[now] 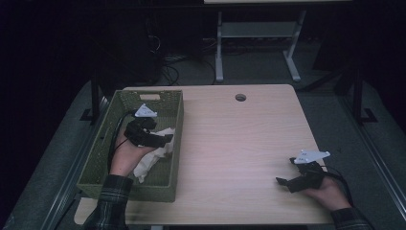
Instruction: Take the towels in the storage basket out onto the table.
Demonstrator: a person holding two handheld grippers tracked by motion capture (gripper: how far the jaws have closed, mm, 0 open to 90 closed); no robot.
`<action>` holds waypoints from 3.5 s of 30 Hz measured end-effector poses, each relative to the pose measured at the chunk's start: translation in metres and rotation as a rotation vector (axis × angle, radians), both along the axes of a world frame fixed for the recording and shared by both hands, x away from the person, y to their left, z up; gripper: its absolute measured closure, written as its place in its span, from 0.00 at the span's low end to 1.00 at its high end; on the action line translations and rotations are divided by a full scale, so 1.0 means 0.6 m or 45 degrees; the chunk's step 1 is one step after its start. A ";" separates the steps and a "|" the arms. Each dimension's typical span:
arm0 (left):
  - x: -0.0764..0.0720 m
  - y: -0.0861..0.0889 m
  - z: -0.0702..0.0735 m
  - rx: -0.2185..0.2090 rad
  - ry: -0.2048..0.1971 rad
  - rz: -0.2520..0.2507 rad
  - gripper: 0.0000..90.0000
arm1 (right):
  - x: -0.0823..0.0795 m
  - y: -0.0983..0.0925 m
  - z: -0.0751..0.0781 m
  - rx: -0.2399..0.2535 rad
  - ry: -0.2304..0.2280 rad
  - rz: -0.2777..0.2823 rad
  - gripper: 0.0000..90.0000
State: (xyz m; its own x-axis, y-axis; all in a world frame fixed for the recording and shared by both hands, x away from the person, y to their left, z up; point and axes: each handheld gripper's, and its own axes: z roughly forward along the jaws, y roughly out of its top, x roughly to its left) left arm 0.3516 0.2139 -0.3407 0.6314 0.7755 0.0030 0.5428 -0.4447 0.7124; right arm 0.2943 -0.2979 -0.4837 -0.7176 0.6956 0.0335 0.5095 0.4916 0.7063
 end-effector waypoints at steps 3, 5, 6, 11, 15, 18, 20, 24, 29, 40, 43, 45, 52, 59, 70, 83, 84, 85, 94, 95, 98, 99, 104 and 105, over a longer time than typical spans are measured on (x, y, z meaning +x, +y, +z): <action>0.006 0.011 -0.012 0.014 0.008 0.022 0.23 | 0.000 0.000 0.000 0.001 0.002 -0.001 0.02; 0.009 0.017 -0.019 0.018 0.013 0.033 0.23 | 0.000 0.000 0.000 0.001 0.001 0.000 0.02; 0.012 0.021 -0.024 0.019 0.018 0.042 0.23 | 0.000 0.000 0.000 0.000 0.001 0.000 0.02; 0.021 0.030 -0.041 0.076 0.033 0.059 0.23 | 0.000 0.000 0.000 0.001 0.001 0.000 0.02; 0.027 0.034 -0.050 0.097 0.028 0.074 0.23 | 0.000 0.000 0.000 0.000 0.000 0.000 0.02; 0.033 0.039 -0.058 0.096 0.034 0.090 0.22 | 0.000 0.000 0.000 0.000 0.001 -0.001 0.02; 0.037 0.040 -0.067 0.107 0.047 0.098 0.22 | 0.000 0.000 0.000 0.000 0.001 -0.001 0.02; 0.043 0.044 -0.085 0.125 0.070 0.120 0.21 | 0.000 0.000 0.000 0.000 0.001 0.000 0.02; 0.048 0.045 -0.101 0.134 0.110 0.148 0.19 | 0.000 0.000 0.000 0.001 0.001 -0.001 0.02; 0.058 0.041 -0.129 0.228 0.221 0.182 0.16 | -0.001 0.000 0.000 0.001 0.002 -0.002 0.02; 0.061 0.042 -0.136 0.249 0.261 0.180 0.15 | 0.000 0.000 0.000 0.001 0.002 -0.001 0.02; 0.062 0.041 -0.142 0.260 0.285 0.176 0.15 | -0.001 0.000 0.000 0.001 0.002 -0.002 0.02; 0.065 0.040 -0.157 0.304 0.351 0.169 0.15 | 0.000 0.000 0.000 0.000 0.000 0.000 0.02; 0.065 0.038 -0.166 0.334 0.392 0.167 0.16 | -0.001 0.000 0.000 0.001 0.002 -0.001 0.02; 0.061 0.034 -0.151 0.340 0.441 0.172 0.57 | 0.000 0.000 0.000 0.001 0.000 0.000 0.02; 0.050 0.049 -0.113 0.220 0.396 0.182 0.82 | 0.000 0.000 0.000 0.001 0.000 0.000 0.02; 0.050 0.049 -0.113 0.220 0.396 0.182 0.82 | 0.000 0.000 0.000 0.001 0.001 -0.001 0.02; 0.046 0.053 -0.105 0.185 0.364 0.192 0.82 | 0.000 0.000 0.000 0.001 0.001 0.000 0.02; 0.026 0.068 -0.073 0.028 0.233 0.194 0.82 | 0.000 0.000 0.000 0.000 0.001 0.000 0.02; 0.024 0.071 -0.069 0.014 0.218 0.191 0.83 | 0.000 0.000 0.000 0.000 0.001 -0.001 0.02; 0.018 0.077 -0.060 -0.040 0.185 0.202 0.83 | 0.000 0.000 0.000 0.000 0.001 0.000 0.02; 0.015 0.079 -0.057 -0.049 0.173 0.205 0.83 | 0.000 0.000 0.000 0.001 0.001 0.000 0.02; 0.005 0.089 -0.043 -0.105 0.115 0.221 0.83 | 0.000 0.000 0.000 0.001 0.001 0.000 0.02; 0.002 0.092 -0.038 -0.122 0.101 0.223 0.83 | 0.000 0.000 0.000 0.000 0.000 0.000 0.02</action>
